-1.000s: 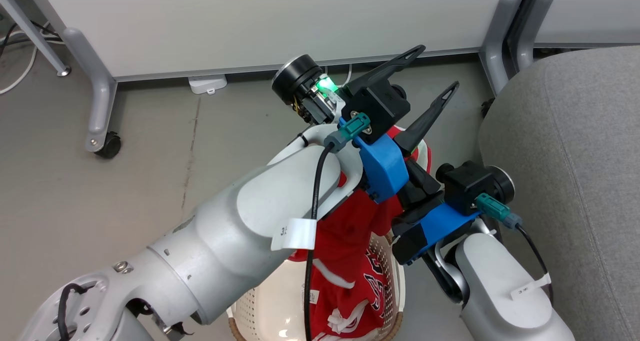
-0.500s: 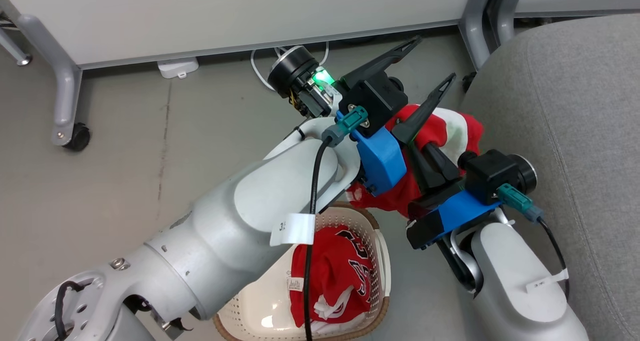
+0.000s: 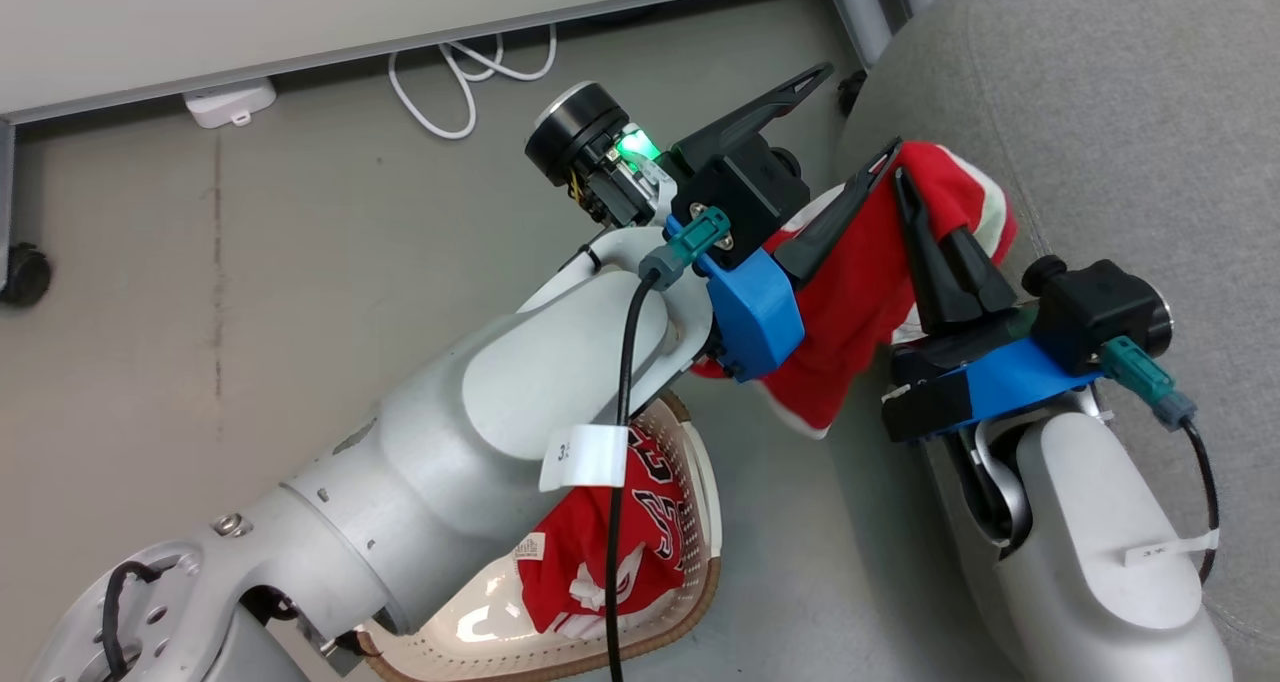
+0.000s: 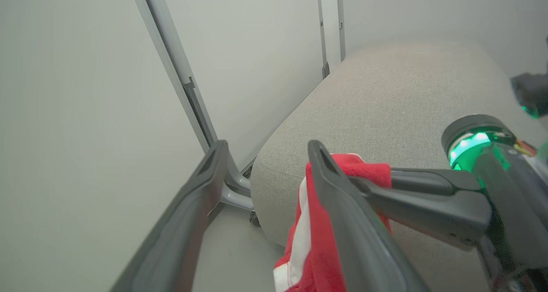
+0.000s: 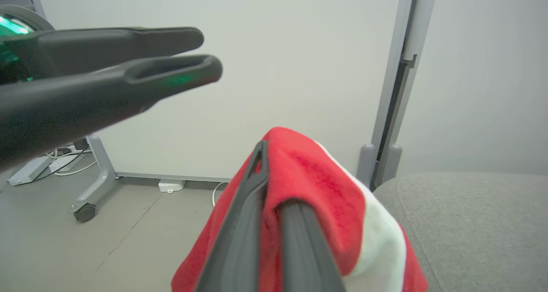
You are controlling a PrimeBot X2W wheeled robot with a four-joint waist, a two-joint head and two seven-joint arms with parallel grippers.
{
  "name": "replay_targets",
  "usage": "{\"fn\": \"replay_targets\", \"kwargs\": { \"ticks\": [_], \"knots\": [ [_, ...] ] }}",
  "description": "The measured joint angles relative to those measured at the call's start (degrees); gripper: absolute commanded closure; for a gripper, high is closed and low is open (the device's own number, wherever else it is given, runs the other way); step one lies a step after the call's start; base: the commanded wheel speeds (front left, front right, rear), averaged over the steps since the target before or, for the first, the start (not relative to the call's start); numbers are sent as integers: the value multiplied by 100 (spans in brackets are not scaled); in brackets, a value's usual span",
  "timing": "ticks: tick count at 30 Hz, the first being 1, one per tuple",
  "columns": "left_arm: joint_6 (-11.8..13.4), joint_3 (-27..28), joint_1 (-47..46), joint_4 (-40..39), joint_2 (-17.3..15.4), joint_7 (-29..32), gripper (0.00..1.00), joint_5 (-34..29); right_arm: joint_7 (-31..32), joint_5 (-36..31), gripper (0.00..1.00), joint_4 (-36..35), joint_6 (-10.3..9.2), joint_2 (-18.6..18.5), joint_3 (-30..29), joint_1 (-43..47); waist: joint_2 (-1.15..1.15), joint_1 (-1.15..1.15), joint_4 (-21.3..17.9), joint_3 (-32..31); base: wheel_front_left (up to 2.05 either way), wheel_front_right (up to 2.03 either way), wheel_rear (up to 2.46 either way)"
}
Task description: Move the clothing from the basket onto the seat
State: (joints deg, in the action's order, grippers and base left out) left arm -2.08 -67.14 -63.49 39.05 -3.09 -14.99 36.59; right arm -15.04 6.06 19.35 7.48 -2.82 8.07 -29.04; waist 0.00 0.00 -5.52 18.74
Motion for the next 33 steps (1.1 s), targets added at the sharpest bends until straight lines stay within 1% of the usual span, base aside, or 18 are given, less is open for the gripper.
{"fn": "replay_targets", "kwargs": {
  "ticks": [13,18,25,33],
  "knots": [
    [-67,-48,3,90,-20,0,0,-138,0,-53,100,-487,0,-3,-627,157,0,0,-642,302,0,0,0],
    [-90,-112,54,92,-13,0,0,-149,1,-92,100,-654,0,-2,-845,386,0,0,-839,387,0,0,0],
    [-98,-240,256,86,-3,0,0,-208,0,-77,100,-850,0,-2,-1149,732,0,0,-1078,460,0,0,0],
    [-108,-354,471,85,7,0,0,-252,0,16,100,-995,0,-2,-1362,1059,0,0,-1225,561,0,0,0]
  ]
}}
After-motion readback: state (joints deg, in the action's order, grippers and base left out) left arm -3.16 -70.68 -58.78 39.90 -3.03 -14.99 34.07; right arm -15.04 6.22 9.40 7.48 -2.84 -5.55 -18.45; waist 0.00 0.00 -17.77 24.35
